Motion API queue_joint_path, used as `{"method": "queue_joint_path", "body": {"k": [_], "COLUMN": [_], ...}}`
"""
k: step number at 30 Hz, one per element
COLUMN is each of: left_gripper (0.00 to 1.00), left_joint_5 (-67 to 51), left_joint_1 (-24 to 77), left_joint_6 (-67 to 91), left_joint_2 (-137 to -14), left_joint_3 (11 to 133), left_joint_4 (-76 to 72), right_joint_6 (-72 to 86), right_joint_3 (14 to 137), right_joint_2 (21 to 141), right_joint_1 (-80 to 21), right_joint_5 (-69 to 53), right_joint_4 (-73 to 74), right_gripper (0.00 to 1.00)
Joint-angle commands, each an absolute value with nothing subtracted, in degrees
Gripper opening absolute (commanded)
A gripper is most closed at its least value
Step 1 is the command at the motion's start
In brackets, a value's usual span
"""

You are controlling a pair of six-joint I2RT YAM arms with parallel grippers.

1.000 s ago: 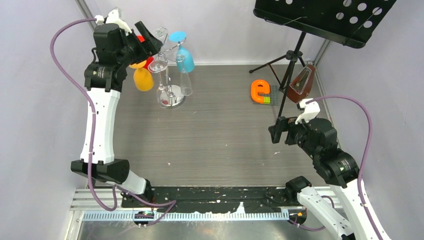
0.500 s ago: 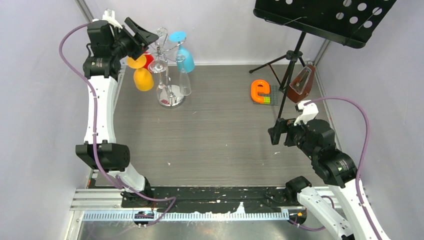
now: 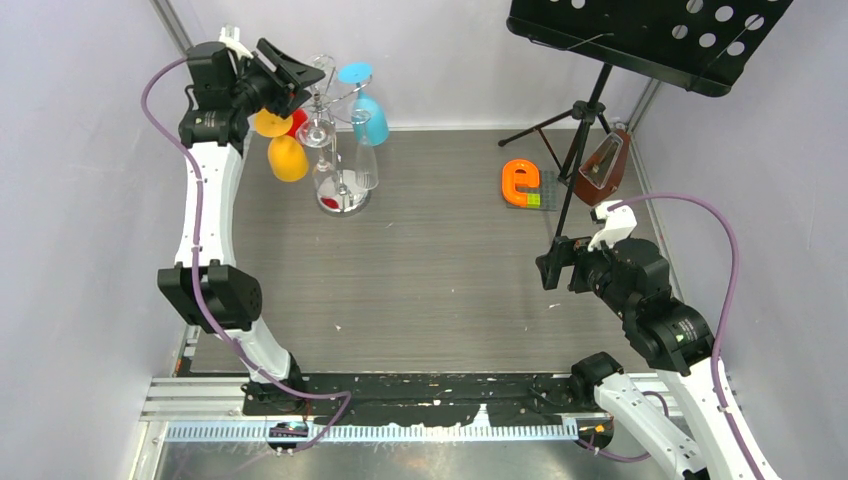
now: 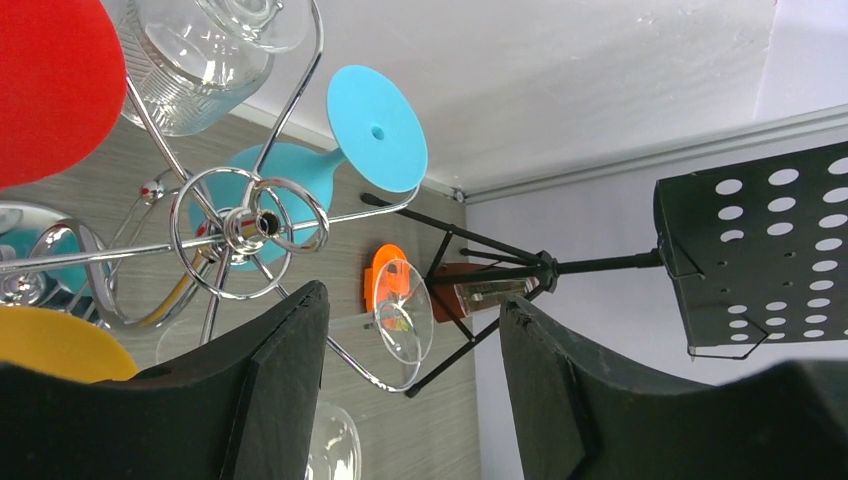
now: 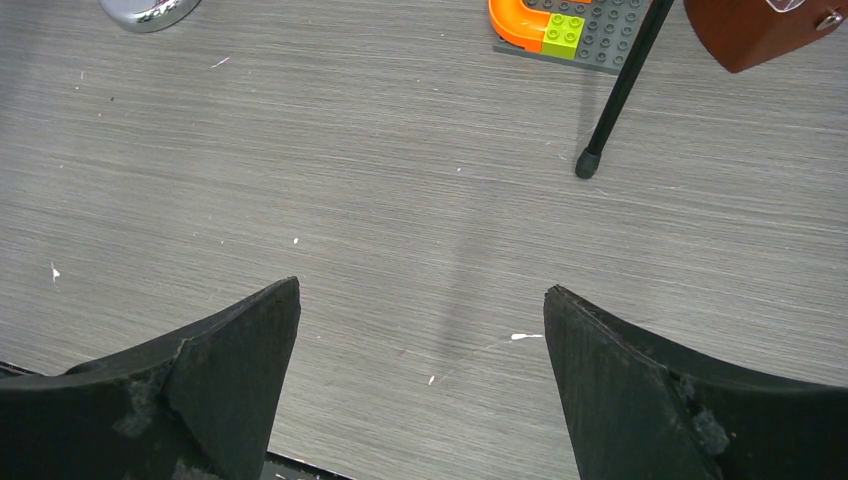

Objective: Take the wine glass off the wine glass rack
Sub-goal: Pick up the wine rack from the center of the board.

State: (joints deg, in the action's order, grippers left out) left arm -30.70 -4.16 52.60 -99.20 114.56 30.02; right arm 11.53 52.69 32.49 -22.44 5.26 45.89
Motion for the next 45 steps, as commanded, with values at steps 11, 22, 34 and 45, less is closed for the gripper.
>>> {"method": "queue_joint_path", "body": {"k": [11,22,34,45], "left_gripper": [0.58,0.5,0.42,0.29], "left_joint_5": [-33.5,-34.43,-36.16,-37.35], "left_joint_1": [-5.01,-5.0,-4.98,-4.99], "left_joint_6": [56.03,56.28,57.8,58.76], "left_joint_2": [-103.0,-105.34,-106.96,-107.0], "left_joint_3": [115.14,118.4,117.37,114.9], "left_joint_4": [23.26,22.4,19.34,17.19], "right_joint_6": [11.52,11.92,12.3,12.8], "right_joint_3": [53.96,53.53,52.71,52.26], "right_joint_2": [32.62,33.04,32.57,32.26], "right_joint_1": [-22.59,-22.6,-22.59,-22.66], "right_joint_5": [5.82,5.46,5.8,5.81], "right_joint_4": [45.06,44.69,44.82,44.85], "right_gripper": [0.98,0.99,0.99,0.99]}}
